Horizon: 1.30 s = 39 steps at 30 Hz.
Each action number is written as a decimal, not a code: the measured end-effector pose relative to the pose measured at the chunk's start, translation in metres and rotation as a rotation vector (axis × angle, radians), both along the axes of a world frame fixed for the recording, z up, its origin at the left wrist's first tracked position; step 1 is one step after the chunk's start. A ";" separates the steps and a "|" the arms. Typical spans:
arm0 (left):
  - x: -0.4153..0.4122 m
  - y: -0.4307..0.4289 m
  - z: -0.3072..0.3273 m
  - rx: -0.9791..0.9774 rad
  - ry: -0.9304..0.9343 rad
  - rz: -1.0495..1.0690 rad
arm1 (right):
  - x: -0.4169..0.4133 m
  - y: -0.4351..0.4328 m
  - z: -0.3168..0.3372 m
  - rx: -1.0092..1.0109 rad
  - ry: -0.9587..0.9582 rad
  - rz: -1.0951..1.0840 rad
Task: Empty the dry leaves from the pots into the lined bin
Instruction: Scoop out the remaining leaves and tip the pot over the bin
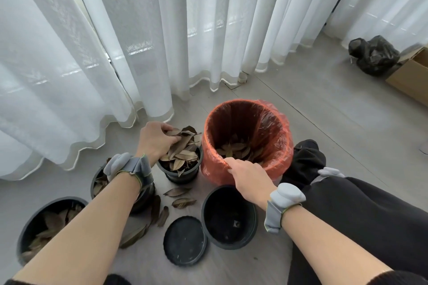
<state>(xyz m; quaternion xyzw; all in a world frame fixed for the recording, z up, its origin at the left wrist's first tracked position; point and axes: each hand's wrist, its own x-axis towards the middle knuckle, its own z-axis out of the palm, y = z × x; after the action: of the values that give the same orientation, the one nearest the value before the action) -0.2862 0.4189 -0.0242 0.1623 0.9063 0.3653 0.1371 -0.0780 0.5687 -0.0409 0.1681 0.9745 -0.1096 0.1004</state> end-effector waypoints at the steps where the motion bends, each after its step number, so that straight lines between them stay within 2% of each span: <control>1: 0.003 -0.002 0.004 0.006 -0.001 0.001 | 0.000 0.000 0.000 -0.005 -0.002 -0.001; 4: 0.010 0.001 0.017 0.070 0.024 -0.006 | -0.001 -0.002 -0.001 -0.009 -0.008 -0.007; 7: 0.020 0.014 0.041 0.232 0.067 -0.026 | 0.001 -0.002 0.001 0.049 -0.022 -0.009; 11: 0.039 0.051 0.063 0.382 0.096 -0.156 | 0.007 0.002 0.005 0.068 0.002 -0.067; 14: 0.057 0.076 0.055 0.308 0.032 -0.349 | 0.014 0.006 0.009 0.064 0.015 -0.084; 16: 0.063 0.086 0.042 0.159 -0.056 -0.514 | 0.020 0.011 0.011 0.061 0.021 -0.091; 18: 0.066 0.093 0.028 0.054 -0.059 -0.609 | 0.026 0.018 0.011 0.070 0.026 -0.096; 20: 0.064 0.092 0.019 0.128 0.010 -0.519 | 0.031 0.022 0.008 0.065 0.047 -0.076; 23: 0.045 0.077 0.008 0.233 0.068 -0.204 | 0.034 0.023 0.001 0.096 0.051 0.006; 25: 0.023 0.054 -0.009 0.049 0.109 -0.070 | 0.033 0.023 -0.005 0.127 0.055 0.024; 27: 0.007 0.029 -0.031 -0.216 0.066 -0.062 | 0.027 0.024 -0.009 0.138 0.076 0.021; 29: 0.003 0.010 -0.055 -0.389 -0.011 -0.140 | 0.018 0.022 -0.015 0.120 0.099 0.028; 32: 0.009 0.003 -0.077 -0.596 0.094 -0.302 | 0.009 0.018 -0.018 0.127 0.146 0.014; 35: 0.014 0.013 -0.088 -0.719 0.204 -0.432 | 0.006 0.015 -0.022 0.151 0.170 -0.026; 39: 0.021 0.019 -0.098 -0.763 0.017 -0.378 | 0.005 0.011 -0.023 0.144 0.156 -0.028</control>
<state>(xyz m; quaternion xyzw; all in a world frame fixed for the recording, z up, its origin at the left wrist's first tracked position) -0.2655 0.4376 -0.1217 0.2663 0.9320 -0.0290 0.2443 -0.0730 0.5797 -0.0637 0.1796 0.9822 -0.0533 0.0102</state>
